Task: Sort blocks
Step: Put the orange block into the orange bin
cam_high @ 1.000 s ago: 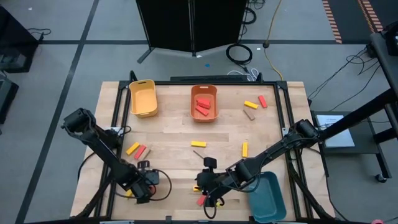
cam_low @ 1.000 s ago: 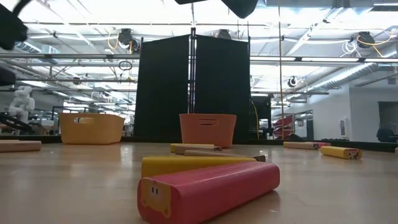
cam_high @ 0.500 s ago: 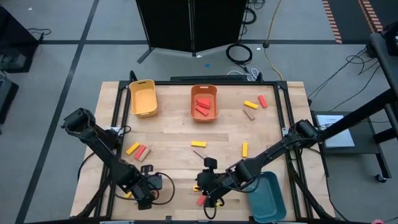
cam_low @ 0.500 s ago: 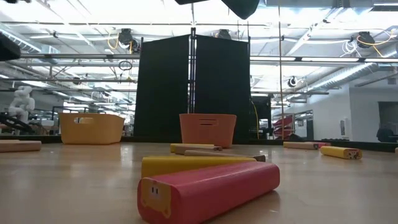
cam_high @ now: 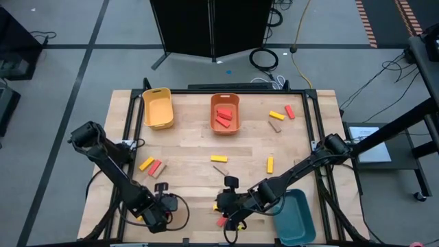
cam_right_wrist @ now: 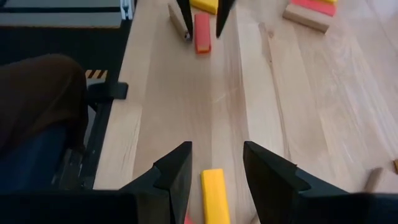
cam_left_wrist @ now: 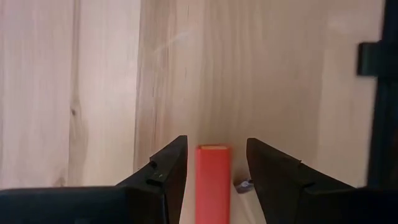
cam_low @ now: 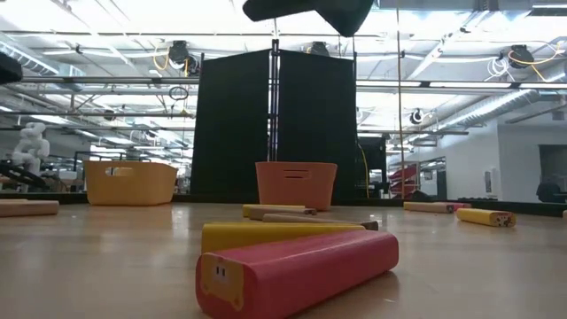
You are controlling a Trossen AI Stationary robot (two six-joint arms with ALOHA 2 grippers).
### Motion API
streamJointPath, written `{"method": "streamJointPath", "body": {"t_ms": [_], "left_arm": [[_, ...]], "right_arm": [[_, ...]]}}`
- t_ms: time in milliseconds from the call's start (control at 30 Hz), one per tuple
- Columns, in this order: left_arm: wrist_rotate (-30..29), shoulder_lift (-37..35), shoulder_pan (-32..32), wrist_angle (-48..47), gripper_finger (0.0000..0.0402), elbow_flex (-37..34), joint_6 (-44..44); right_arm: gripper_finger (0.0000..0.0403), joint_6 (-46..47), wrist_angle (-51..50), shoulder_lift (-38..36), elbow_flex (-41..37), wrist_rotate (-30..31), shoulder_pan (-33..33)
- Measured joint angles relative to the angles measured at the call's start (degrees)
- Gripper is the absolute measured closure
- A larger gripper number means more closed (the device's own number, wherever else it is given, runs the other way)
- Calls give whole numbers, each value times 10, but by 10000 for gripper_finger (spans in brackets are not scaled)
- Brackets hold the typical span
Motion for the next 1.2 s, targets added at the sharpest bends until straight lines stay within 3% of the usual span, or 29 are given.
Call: {"method": "streamJointPath", "body": {"t_ms": [267, 567, 867, 1200], "left_arm": [[16, 55, -7, 1, 240, -1, 0], [23, 58, -7, 2, 237, -5, -44], [25, 57, -7, 19, 236, -28, -35], [1, 50, -5, 19, 320, -29, 49]], "right_arm": [[266, -21, 23, 0, 0, 0, 0], [266, -21, 22, 0, 0, 0, 0], [266, -23, 22, 0, 0, 0, -2], [266, -24, 13, -7, 0, 0, -16]]}}
